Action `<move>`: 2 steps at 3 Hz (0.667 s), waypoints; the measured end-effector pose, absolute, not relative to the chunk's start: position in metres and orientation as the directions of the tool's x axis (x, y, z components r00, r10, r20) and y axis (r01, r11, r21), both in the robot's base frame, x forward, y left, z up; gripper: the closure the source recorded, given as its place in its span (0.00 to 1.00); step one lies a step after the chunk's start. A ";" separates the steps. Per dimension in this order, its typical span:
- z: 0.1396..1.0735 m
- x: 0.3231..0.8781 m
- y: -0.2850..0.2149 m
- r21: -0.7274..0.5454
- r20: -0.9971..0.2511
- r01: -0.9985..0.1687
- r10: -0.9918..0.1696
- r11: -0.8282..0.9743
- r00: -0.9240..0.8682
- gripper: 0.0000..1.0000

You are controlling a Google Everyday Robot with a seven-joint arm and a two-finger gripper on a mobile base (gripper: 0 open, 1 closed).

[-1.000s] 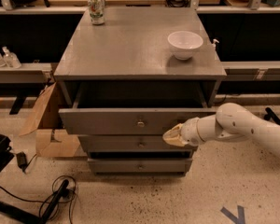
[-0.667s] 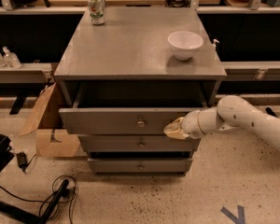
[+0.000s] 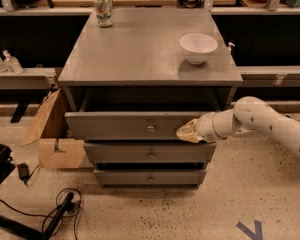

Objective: Close top drawer

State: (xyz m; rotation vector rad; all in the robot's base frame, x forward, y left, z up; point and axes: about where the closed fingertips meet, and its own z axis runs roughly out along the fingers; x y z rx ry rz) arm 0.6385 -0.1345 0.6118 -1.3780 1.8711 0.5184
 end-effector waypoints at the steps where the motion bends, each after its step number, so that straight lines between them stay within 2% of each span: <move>1: 0.610 0.638 -0.131 -0.101 -0.760 -0.936 -0.634 0.336 -0.146 0.55; 2: 0.609 0.638 -0.129 -0.098 -0.760 -0.938 -0.633 0.333 -0.145 0.32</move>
Offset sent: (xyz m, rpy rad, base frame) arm -0.0003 0.0024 -0.0013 0.0013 0.0022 0.0037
